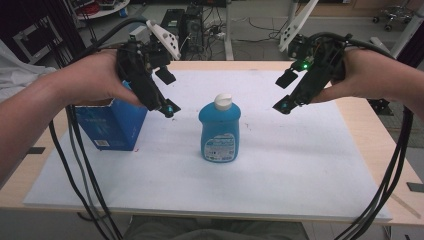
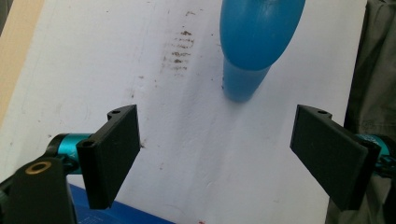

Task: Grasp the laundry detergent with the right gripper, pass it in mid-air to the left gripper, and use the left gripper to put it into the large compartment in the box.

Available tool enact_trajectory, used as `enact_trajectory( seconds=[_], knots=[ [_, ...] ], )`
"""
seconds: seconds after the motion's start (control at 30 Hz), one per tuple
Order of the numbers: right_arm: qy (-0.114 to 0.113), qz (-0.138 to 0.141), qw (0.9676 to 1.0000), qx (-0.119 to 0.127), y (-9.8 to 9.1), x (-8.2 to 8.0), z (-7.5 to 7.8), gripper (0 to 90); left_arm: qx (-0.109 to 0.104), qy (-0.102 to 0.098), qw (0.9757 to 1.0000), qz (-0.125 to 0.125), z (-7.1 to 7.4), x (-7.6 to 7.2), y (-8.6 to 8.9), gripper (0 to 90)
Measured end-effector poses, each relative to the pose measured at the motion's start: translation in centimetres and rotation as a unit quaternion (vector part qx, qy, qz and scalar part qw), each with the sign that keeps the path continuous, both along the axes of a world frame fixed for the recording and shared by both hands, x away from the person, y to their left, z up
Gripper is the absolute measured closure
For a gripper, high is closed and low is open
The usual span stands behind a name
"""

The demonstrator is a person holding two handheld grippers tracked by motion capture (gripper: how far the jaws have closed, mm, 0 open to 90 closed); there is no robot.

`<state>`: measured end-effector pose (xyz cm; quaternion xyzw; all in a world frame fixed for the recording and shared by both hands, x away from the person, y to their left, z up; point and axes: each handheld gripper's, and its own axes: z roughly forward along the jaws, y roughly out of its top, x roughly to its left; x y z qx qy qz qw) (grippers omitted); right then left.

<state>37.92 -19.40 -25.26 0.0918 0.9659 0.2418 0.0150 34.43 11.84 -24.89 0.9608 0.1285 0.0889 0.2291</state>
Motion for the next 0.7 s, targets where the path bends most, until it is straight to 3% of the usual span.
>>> enact_trajectory(
  seconds=[0.4, 0.7],
  knots=[
    [0.006, 0.025, 0.9996, 0.015, 2.0, -0.3, -1.0, 21.0, 0.002, 0.001, 1.0, -0.004, 0.0, 0.0, 0.1, 16.1],
    [0.012, 0.028, 0.9993, 0.022, 2.7, -0.4, -1.7, 21.0, -0.001, 0.003, 1.0, -0.006, 0.0, 0.2, 0.1, 16.1]
  ],
)
